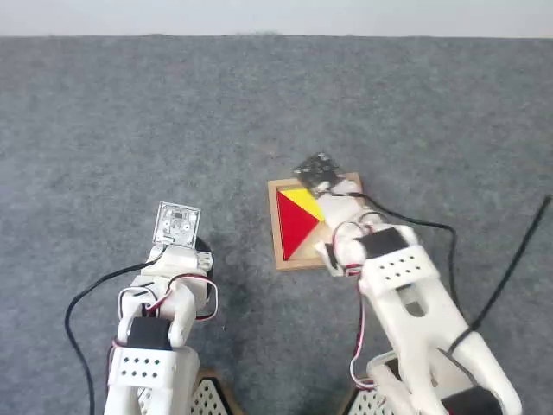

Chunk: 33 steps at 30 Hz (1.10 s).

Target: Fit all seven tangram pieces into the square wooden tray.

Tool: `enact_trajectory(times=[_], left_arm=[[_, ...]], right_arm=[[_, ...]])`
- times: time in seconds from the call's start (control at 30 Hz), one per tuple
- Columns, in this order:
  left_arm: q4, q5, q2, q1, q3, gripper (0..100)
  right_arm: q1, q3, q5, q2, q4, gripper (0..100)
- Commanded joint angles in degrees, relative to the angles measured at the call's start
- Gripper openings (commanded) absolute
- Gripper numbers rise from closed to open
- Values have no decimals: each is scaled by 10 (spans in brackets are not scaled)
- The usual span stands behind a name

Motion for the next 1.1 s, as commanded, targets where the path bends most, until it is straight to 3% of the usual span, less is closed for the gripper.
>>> enact_trajectory(times=[0.0, 0.4, 0.67, 1.07], left_arm=[[4, 4, -7, -3, -5, 15], [4, 4, -7, -3, -5, 15], [4, 4, -7, -3, -5, 15], [4, 4, -7, -3, -5, 15]], right_arm=[[11, -4, 11, -5, 6, 177], [8, -40, -2, 145, -48, 177], [-39, -58, -4, 155, -52, 177], [-31, -97, -4, 195, -47, 177]])
